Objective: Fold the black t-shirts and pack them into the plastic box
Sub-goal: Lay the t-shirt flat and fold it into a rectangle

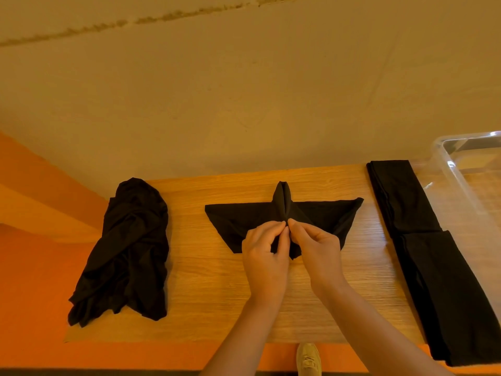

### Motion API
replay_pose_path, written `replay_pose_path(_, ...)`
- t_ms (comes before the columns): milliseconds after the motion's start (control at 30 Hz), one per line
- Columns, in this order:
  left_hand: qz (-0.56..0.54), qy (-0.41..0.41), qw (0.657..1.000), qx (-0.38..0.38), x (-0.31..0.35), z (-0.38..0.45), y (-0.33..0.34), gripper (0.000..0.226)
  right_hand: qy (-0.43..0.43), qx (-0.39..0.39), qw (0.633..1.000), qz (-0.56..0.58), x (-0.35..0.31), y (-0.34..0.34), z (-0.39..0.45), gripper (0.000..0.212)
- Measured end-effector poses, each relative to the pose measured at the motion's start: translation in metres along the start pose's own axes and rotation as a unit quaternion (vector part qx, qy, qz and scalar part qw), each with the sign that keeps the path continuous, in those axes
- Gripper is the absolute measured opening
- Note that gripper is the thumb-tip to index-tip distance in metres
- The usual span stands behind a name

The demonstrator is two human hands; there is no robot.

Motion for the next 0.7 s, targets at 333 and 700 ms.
replay_pose_path(333, -0.1, -0.15, 0.979, -0.098, -0.007, 0.012, -0.01, 0.015, 0.039, -0.011, 0.999, -0.03, 0.003, -0.012, 0.005, 0.009)
replay_pose_path(700, 0.331, -0.229, 0.84, -0.363, 0.001, 0.143, 0.069, 0.02, -0.103, -0.066, 0.98, -0.159, 0.008, -0.015, 0.007, 0.016)
Point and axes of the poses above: each hand's wrist, its own z-axis towards the middle knuckle, its own y-axis out of the palm, x = y × z, the point moved 2 cm from there along z, towards the middle knuckle, and after that the axes turned 11 degrees about -y, right-handed, at the moved point
